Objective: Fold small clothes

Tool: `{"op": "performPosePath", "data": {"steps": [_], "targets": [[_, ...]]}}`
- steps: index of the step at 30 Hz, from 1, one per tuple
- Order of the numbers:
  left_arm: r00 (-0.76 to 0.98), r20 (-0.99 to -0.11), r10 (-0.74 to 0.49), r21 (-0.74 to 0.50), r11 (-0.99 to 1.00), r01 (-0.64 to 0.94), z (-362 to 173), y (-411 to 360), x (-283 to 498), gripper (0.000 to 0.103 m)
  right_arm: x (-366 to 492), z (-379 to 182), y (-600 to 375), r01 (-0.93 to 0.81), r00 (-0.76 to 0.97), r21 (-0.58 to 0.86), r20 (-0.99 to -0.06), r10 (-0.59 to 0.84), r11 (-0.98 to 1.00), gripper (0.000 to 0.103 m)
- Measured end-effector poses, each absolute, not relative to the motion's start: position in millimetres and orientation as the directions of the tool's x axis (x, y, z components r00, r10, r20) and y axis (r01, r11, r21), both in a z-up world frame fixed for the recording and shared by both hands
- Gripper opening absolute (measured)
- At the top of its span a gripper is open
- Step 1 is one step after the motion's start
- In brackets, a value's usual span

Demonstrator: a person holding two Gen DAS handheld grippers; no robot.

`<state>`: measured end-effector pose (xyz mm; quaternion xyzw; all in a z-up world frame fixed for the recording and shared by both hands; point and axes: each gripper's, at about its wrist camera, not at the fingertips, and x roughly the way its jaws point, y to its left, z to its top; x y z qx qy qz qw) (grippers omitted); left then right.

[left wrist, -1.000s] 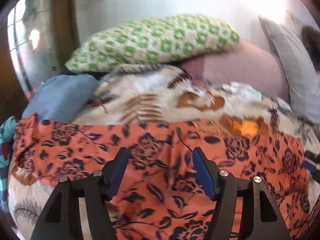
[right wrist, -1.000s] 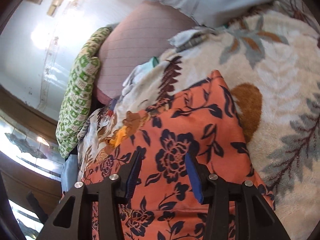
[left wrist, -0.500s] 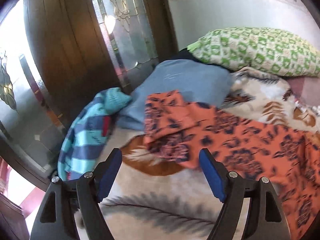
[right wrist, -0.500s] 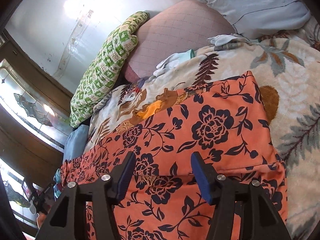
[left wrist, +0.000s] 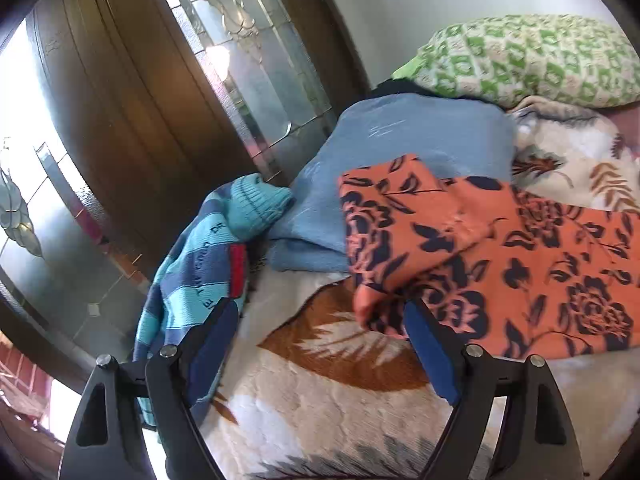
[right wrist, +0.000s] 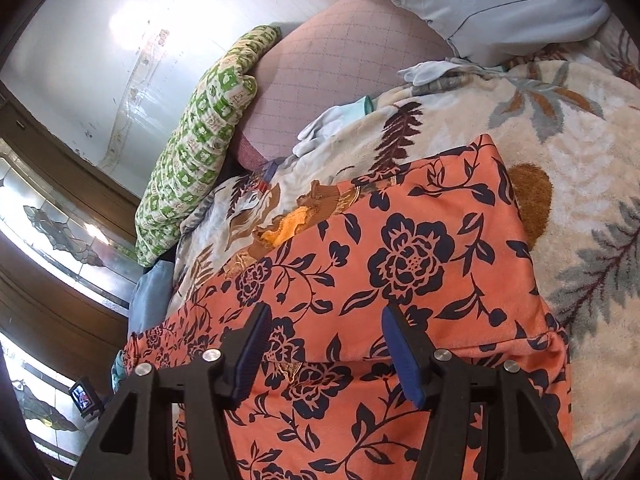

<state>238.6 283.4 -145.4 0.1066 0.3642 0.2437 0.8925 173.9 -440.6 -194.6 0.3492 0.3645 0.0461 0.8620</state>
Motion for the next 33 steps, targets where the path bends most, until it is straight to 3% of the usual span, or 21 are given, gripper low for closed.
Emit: {"op": "performPosePath", "data": {"steps": [4, 9, 18, 19, 20, 21, 22, 23, 26, 33], "targets": [[0.672, -0.56, 0.485, 0.372, 0.872, -0.319, -146.0, 273.5, 231.6, 0.094, 179.5, -201.3, -445.4, 0.193, 0.724, 0.654, -0.598, 0.344, 0.731, 0.061], [0.62, -0.61, 0.494, 0.393, 0.868, -0.304, -158.4, 284.6, 260.6, 0.094, 180.1, -204.3, -448.3, 0.208, 0.721, 0.653, -0.606, 0.337, 0.729, 0.061], [0.635, -0.592, 0.496, 0.442, 0.859, -0.259, -160.9, 295.6, 293.7, 0.092, 183.4, -205.6, -447.5, 0.215, 0.727, 0.64, -0.609, 0.317, 0.738, 0.061], [0.647, -0.579, 0.497, 0.45, 0.856, -0.255, -158.3, 294.6, 296.2, 0.08, 183.6, -205.9, -446.5, 0.214, 0.727, 0.636, -0.61, 0.314, 0.741, 0.061], [0.652, -0.575, 0.494, 0.457, 0.855, -0.245, -157.1, 294.0, 297.4, 0.054, 183.6, -205.7, -445.0, 0.213, 0.727, 0.631, -0.612, 0.31, 0.746, 0.061], [0.643, -0.59, 0.489, 0.464, 0.857, -0.226, -157.5, 293.6, 302.4, 0.04, 183.8, -205.0, -444.3, 0.211, 0.729, 0.625, -0.613, 0.304, 0.752, 0.061], [0.628, -0.613, 0.48, 0.457, 0.863, -0.214, -158.6, 295.1, 306.7, 0.015, 183.5, -204.6, -444.5, 0.211, 0.732, 0.621, -0.612, 0.299, 0.755, 0.061], [0.62, -0.631, 0.466, 0.439, 0.874, -0.209, -158.6, 296.8, 308.6, 0.01, 183.1, -204.0, -444.9, 0.213, 0.735, 0.618, -0.611, 0.293, 0.757, 0.061], [0.639, -0.616, 0.461, 0.421, 0.878, -0.227, -151.6, 296.0, 306.6, 0.007, 181.3, -202.9, -448.5, 0.22, 0.743, 0.623, -0.606, 0.285, 0.751, 0.061], [0.72, -0.598, 0.353, 0.35, 0.923, -0.162, -110.6, 265.8, 286.2, 0.006, 171.6, -194.5, -463.6, 0.226, 0.774, 0.65, -0.572, 0.271, 0.726, 0.061]]}}
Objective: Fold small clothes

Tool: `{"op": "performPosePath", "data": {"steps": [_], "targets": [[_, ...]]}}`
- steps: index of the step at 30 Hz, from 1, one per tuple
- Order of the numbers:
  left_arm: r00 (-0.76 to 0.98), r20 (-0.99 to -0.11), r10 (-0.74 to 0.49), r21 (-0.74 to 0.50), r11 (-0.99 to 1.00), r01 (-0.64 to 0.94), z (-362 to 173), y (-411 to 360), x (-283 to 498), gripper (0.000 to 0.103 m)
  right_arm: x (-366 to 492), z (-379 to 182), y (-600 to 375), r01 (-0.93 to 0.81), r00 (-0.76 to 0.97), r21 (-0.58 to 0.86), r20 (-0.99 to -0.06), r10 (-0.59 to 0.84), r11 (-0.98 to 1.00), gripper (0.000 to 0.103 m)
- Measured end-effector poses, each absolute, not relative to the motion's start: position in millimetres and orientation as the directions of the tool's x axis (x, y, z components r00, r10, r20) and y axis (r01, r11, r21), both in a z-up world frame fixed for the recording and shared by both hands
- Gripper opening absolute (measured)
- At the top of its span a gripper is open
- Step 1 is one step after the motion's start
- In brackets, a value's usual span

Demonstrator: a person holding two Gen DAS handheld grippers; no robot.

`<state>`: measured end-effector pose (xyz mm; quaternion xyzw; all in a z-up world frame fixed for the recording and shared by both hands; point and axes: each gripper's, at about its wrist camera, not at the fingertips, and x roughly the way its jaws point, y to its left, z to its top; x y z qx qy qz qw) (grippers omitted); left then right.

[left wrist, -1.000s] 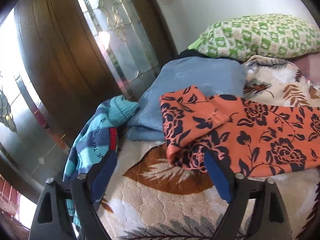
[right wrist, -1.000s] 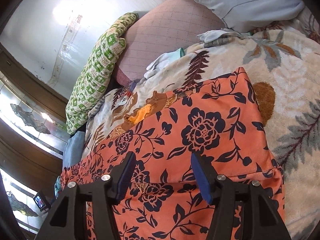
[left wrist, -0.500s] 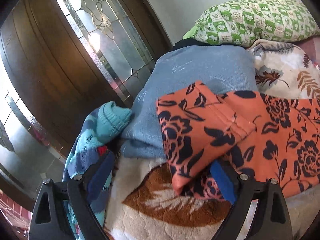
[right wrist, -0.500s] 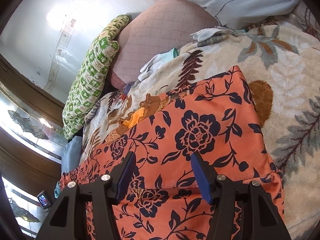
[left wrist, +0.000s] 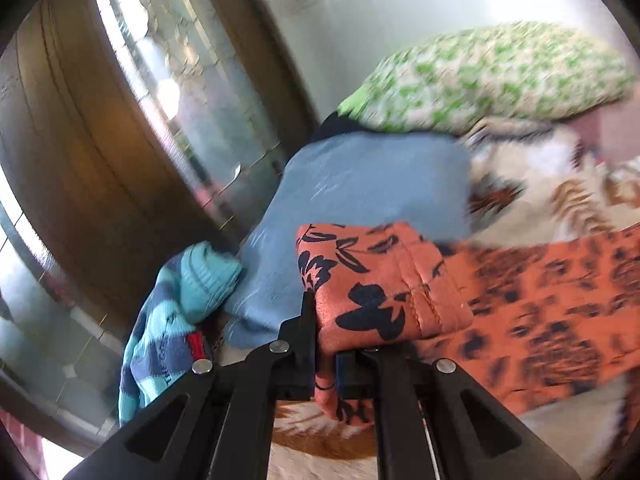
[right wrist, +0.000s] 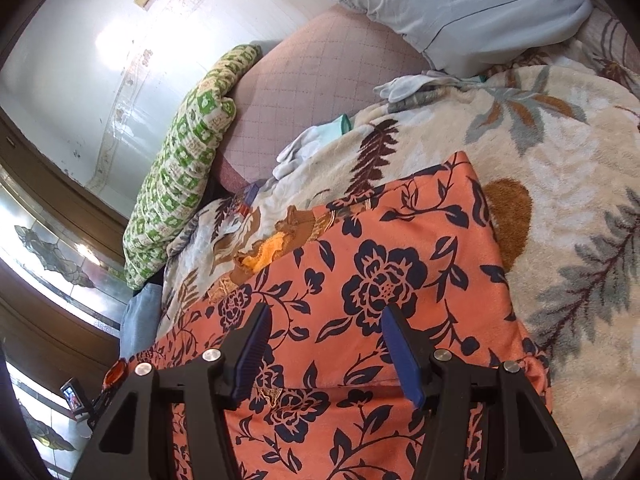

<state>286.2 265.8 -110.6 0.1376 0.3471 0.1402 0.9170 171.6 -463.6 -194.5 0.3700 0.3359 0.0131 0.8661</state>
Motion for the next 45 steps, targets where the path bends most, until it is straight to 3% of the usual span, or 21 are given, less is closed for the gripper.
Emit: {"op": "performPosePath", "data": {"steps": [7, 14, 18, 22, 24, 25, 27, 31, 33, 35, 36, 40, 45], "targets": [[0.802, -0.585, 0.12, 0.234, 0.972, 0.026, -33.5, 158.5, 272.4, 0.006, 154.6, -184.7, -492.0, 0.247, 0.816, 0.702, -0.522, 0.247, 0.667, 0.061], [0.781, -0.608, -0.145, 0.154, 0.943, 0.295, -0.2, -24.2, 265.0, 0.006, 125.0, -181.5, -544.5, 0.283, 0.867, 0.805, -0.447, 0.22, 0.521, 0.061], [0.719, -0.64, -0.271, 0.11, 0.894, 0.435, -22.4, -129.8, 253.7, 0.006, 113.7, -178.9, -564.4, 0.286, 0.884, 0.831, -0.421, 0.202, 0.478, 0.061], [0.597, -0.72, -0.354, 0.036, 0.84, 0.542, -79.4, -215.6, 240.1, 0.008, 107.4, -178.1, -580.5, 0.289, 0.889, 0.842, -0.412, 0.198, 0.455, 0.061], [0.499, -0.77, -0.397, -0.033, 0.807, 0.59, -115.0, -245.4, 233.4, 0.01, 106.7, -179.5, -586.2, 0.284, 0.888, 0.852, -0.406, 0.214, 0.44, 0.061], [0.439, -0.805, -0.398, -0.059, 0.791, 0.609, -134.6, -259.2, 231.0, 0.018, 106.9, -180.8, -587.8, 0.285, 0.885, 0.855, -0.408, 0.223, 0.434, 0.061], [0.341, -0.861, -0.378, -0.092, 0.775, 0.626, -164.8, -279.5, 224.5, 0.019, 109.7, -184.9, -591.1, 0.292, 0.869, 0.862, -0.42, 0.262, 0.413, 0.061], [0.332, -0.836, -0.436, -0.147, 0.762, 0.63, -158.2, -270.7, 215.2, 0.023, 117.8, -197.5, -587.0, 0.299, 0.83, 0.879, -0.431, 0.354, 0.37, 0.064], [0.362, -0.797, -0.483, -0.174, 0.758, 0.628, -135.3, -252.0, 213.9, 0.035, 123.6, -199.5, -579.5, 0.3, 0.807, 0.873, -0.447, 0.385, 0.385, 0.064], [0.411, -0.747, -0.522, -0.191, 0.761, 0.62, -111.1, -227.8, 211.4, 0.063, 129.9, -202.7, -569.2, 0.295, 0.783, 0.871, -0.456, 0.424, 0.393, 0.065], [0.444, -0.719, -0.535, -0.191, 0.767, 0.613, -98.1, -213.8, 209.6, 0.066, 134.3, -205.7, -562.4, 0.292, 0.764, 0.873, -0.459, 0.453, 0.392, 0.066], [0.506, -0.689, -0.519, -0.174, 0.796, 0.579, -80.7, -166.2, 209.1, 0.068, 148.3, -218.8, -537.5, 0.31, 0.689, 0.856, -0.503, 0.522, 0.415, 0.066], [0.585, -0.757, -0.292, -0.058, 0.921, 0.384, -114.5, -98.9, 233.2, 0.068, 157.6, -233.1, -522.9, 0.327, 0.693, 0.842, -0.523, 0.497, 0.43, 0.066]]}}
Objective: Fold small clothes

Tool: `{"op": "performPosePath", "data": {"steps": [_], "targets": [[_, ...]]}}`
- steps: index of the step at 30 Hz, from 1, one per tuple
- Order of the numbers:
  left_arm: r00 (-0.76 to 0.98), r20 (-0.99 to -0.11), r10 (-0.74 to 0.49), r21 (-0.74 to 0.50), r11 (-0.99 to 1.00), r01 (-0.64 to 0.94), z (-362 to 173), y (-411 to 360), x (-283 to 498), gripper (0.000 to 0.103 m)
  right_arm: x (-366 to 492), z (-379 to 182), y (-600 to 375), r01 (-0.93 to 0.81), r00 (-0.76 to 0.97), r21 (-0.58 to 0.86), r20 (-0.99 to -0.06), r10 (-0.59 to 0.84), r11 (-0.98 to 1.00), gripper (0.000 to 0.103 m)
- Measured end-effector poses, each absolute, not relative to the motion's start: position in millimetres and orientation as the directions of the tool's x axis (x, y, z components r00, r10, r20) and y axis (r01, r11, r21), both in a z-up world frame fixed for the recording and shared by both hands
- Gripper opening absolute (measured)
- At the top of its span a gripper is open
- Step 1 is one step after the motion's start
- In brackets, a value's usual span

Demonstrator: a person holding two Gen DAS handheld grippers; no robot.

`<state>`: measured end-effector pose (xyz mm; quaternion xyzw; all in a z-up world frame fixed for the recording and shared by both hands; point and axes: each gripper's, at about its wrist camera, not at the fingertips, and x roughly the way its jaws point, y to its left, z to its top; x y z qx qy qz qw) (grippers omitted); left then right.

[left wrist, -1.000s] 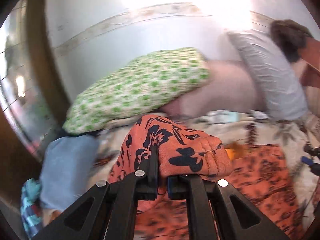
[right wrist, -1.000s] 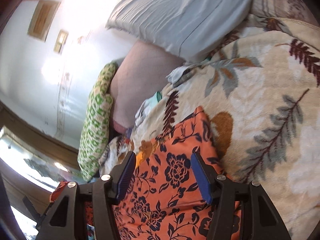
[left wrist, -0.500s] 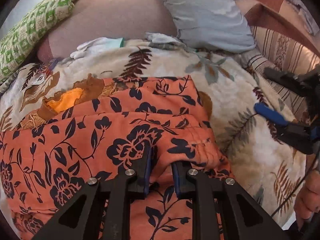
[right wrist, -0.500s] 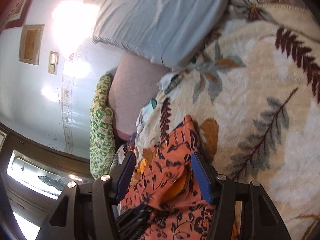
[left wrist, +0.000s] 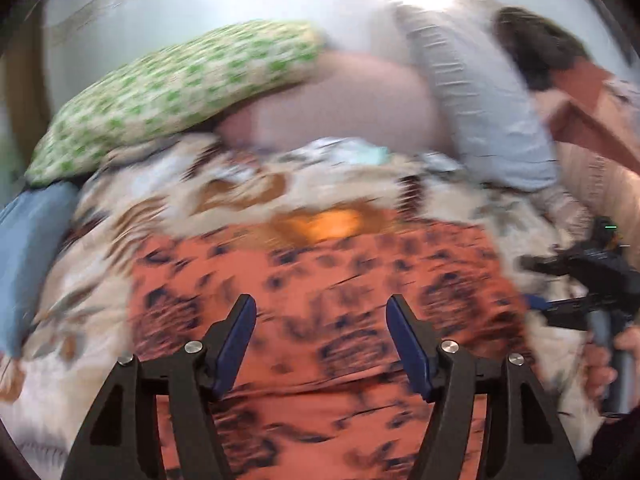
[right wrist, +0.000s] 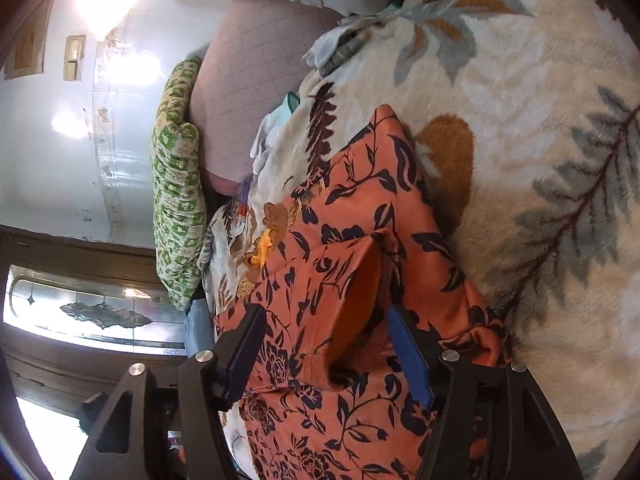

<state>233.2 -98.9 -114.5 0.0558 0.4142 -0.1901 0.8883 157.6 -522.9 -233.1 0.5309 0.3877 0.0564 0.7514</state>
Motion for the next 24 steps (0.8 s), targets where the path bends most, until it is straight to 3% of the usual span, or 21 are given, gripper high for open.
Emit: {"op": "performPosePath", "data": {"steps": [2, 8, 9, 10, 13, 20, 22, 24], "targets": [[0.59, -0.782, -0.2, -0.036, 0.96, 0.279, -132.5, -70.2, 245.9, 0.068, 163.0, -233.7, -520.4, 0.313, 0.722, 0.839, -0.514, 0.463, 0.445, 0.066], [0.561, -0.817, -0.133, -0.033, 0.982, 0.184, -174.8, -42.8, 256.5, 0.068, 189.2, -252.7, -510.6, 0.346, 0.715, 0.804, -0.56, 0.419, 0.484, 0.065], [0.555, -0.823, -0.12, -0.014, 0.982, 0.191, -180.4, -45.1, 257.4, 0.068, 191.4, -252.4, -508.9, 0.347, 0.713, 0.788, -0.574, 0.402, 0.509, 0.055], [0.55, -0.829, -0.105, 0.004, 0.981, 0.193, -182.4, -43.8, 257.1, 0.068, 194.3, -250.0, -505.7, 0.353, 0.703, 0.758, -0.602, 0.379, 0.549, 0.037], [0.524, -0.847, -0.089, 0.017, 0.981, 0.194, -191.0, -40.4, 262.0, 0.068, 196.3, -229.0, -493.9, 0.33, 0.708, 0.674, -0.64, 0.299, 0.661, 0.013], [0.524, -0.847, -0.083, 0.023, 0.981, 0.192, -193.0, -34.5, 266.3, 0.068, 187.9, -152.4, -469.7, 0.259, 0.826, 0.367, -0.563, -0.008, 0.894, 0.011], [0.522, -0.849, -0.081, 0.029, 0.98, 0.198, -194.5, -35.1, 267.7, 0.068, 198.3, -164.8, -478.0, 0.271, 0.783, 0.358, -0.622, 0.012, 0.894, 0.011], [0.526, -0.847, -0.079, 0.034, 0.979, 0.203, -193.0, -35.2, 267.8, 0.068, 200.1, -177.2, -486.1, 0.27, 0.763, 0.441, -0.64, 0.089, 0.856, 0.011]]}}
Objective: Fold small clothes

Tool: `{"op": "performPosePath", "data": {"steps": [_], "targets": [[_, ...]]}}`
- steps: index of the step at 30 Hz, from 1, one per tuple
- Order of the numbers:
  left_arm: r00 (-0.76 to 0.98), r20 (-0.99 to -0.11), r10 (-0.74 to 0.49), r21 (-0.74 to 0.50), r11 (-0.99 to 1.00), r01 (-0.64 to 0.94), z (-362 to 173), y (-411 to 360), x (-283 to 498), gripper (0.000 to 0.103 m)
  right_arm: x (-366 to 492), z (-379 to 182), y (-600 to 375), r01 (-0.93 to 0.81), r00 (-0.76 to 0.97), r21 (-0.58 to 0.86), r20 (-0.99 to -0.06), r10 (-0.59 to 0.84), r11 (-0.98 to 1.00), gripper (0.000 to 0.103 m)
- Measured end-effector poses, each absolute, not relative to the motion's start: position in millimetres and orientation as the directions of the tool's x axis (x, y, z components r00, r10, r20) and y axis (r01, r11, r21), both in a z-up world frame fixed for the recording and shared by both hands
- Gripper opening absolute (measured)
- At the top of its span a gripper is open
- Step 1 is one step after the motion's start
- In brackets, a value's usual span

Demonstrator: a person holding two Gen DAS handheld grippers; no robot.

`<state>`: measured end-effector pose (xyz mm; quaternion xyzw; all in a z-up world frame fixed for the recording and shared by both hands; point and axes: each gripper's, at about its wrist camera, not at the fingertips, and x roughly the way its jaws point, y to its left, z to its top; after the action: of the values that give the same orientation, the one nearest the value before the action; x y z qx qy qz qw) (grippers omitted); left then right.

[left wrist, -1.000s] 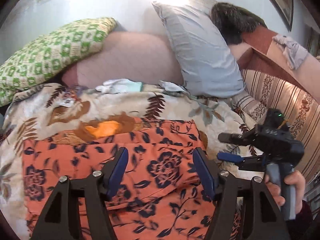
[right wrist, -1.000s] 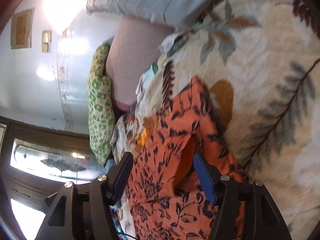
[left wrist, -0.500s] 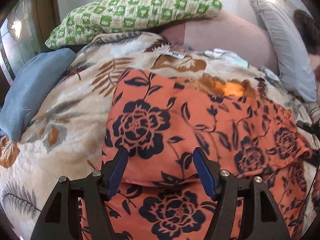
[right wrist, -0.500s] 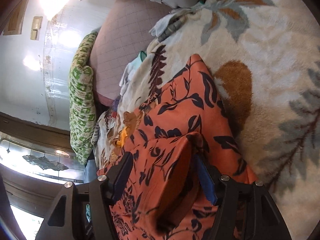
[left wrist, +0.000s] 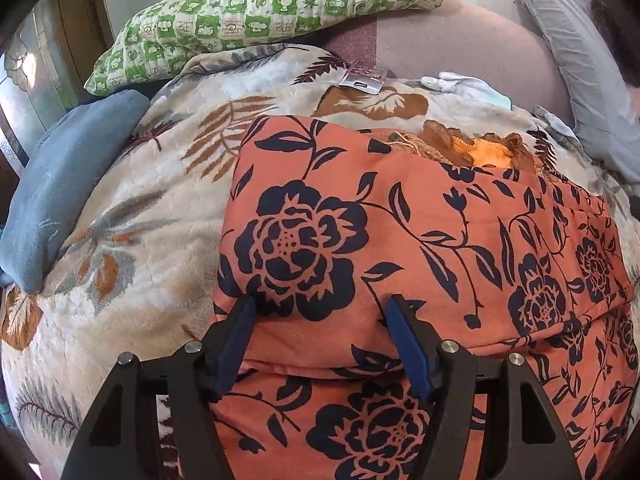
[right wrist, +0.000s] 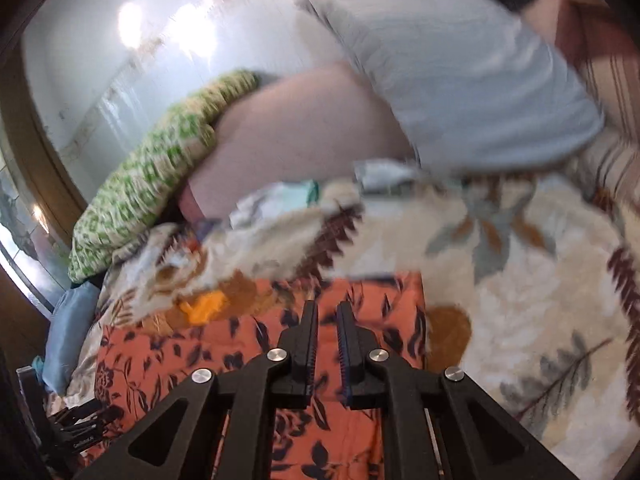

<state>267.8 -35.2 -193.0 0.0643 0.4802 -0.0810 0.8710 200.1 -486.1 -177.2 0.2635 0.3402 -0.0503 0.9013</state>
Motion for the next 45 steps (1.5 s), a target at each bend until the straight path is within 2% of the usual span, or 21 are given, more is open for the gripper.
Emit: {"op": "performPosePath", "data": {"steps": [5, 7, 8, 11, 16, 20, 21, 22, 24, 26, 27, 28, 33, 35, 39, 42, 45], "targets": [[0.535, -0.842, -0.067, 0.04, 0.982, 0.186, -188.1, -30.4, 272.8, 0.068, 210.0, -196.8, -459.3, 0.172, 0.674, 0.484, -0.693, 0.256, 0.858, 0.011], [0.514, -0.856, -0.047, 0.057, 0.981, 0.184, -195.4, -29.3, 275.9, 0.068, 221.6, -228.3, -447.7, 0.215, 0.55, 0.398, -0.804, 0.226, 0.892, 0.012], [0.499, -0.865, -0.048, 0.056, 0.98, 0.191, -200.1, -29.1, 277.5, 0.068, 223.0, -244.0, -449.1, 0.232, 0.517, 0.396, -0.824, 0.232, 0.888, 0.012], [0.494, -0.868, -0.044, 0.064, 0.978, 0.2, -201.3, -28.9, 277.5, 0.068, 214.9, -232.5, -457.8, 0.249, 0.556, 0.451, -0.791, 0.254, 0.857, 0.012], [0.557, -0.823, -0.113, -0.015, 0.984, 0.177, -157.8, -2.6, 251.1, 0.068, 153.4, -173.1, -459.0, 0.19, 0.707, 0.506, -0.665, 0.24, 0.841, 0.012], [0.655, -0.75, -0.089, 0.005, 0.99, 0.141, -113.7, 33.1, 203.5, 0.068, 55.8, -92.8, -454.4, 0.084, 0.91, 0.452, -0.399, 0.117, 0.888, 0.013], [0.675, -0.734, -0.08, 0.019, 0.99, 0.139, -105.3, 41.2, 189.3, 0.069, 33.8, -80.3, -454.4, 0.069, 0.934, 0.451, -0.343, 0.101, 0.89, 0.017], [0.686, -0.724, -0.073, 0.032, 0.99, 0.139, -99.0, 49.8, 175.8, 0.074, 13.7, -71.4, -456.0, 0.06, 0.95, 0.458, -0.3, 0.09, 0.887, 0.041], [0.706, -0.706, -0.057, 0.072, 0.986, 0.152, -86.1, 65.7, 140.3, 0.078, -20.3, -63.5, -460.0, 0.091, 0.956, 0.478, -0.287, 0.057, 0.874, 0.102], [0.711, -0.702, -0.033, 0.119, 0.98, 0.162, -79.8, 79.2, 109.9, 0.08, -44.1, -63.4, -468.5, 0.147, 0.946, 0.494, -0.323, 0.024, 0.857, 0.103], [0.703, -0.711, -0.024, 0.133, 0.977, 0.167, -79.0, 87.9, 93.5, 0.082, -51.2, -68.0, -474.3, 0.185, 0.926, 0.495, -0.376, 0.018, 0.849, 0.103], [0.686, -0.727, -0.026, 0.133, 0.975, 0.179, -79.6, 95.7, 79.0, 0.086, -59.3, -75.3, -479.7, 0.206, 0.905, 0.506, -0.423, 0.033, 0.838, 0.103], [0.59, -0.807, -0.026, 0.093, 0.981, 0.171, -96.9, 129.8, 39.0, 0.087, -107.7, -131.5, -482.9, 0.264, 0.789, 0.563, -0.594, 0.16, 0.783, 0.1], [0.551, -0.833, -0.037, 0.053, 0.988, 0.147, -104.7, 140.2, 33.1, 0.087, -124.1, -157.0, -473.3, 0.273, 0.739, 0.563, -0.642, 0.205, 0.78, 0.092], [0.51, -0.859, -0.045, 0.013, 0.994, 0.11, -110.1, 148.5, 22.6, 0.087, -143.2, -204.4, -466.1, 0.339, 0.639, 0.595, -0.714, 0.286, 0.729, 0.062], [0.518, -0.854, -0.057, 0.003, 0.993, 0.116, -109.2, 146.4, 21.0, 0.087, -151.3, -221.0, -467.3, 0.383, 0.608, 0.611, -0.731, 0.309, 0.693, 0.06], [0.519, -0.853, -0.059, 0.009, 0.992, 0.127, -111.5, 142.2, 19.2, 0.081, -152.3, -224.3, -461.7, 0.384, 0.578, 0.602, -0.748, 0.326, 0.7, 0.06]]}}
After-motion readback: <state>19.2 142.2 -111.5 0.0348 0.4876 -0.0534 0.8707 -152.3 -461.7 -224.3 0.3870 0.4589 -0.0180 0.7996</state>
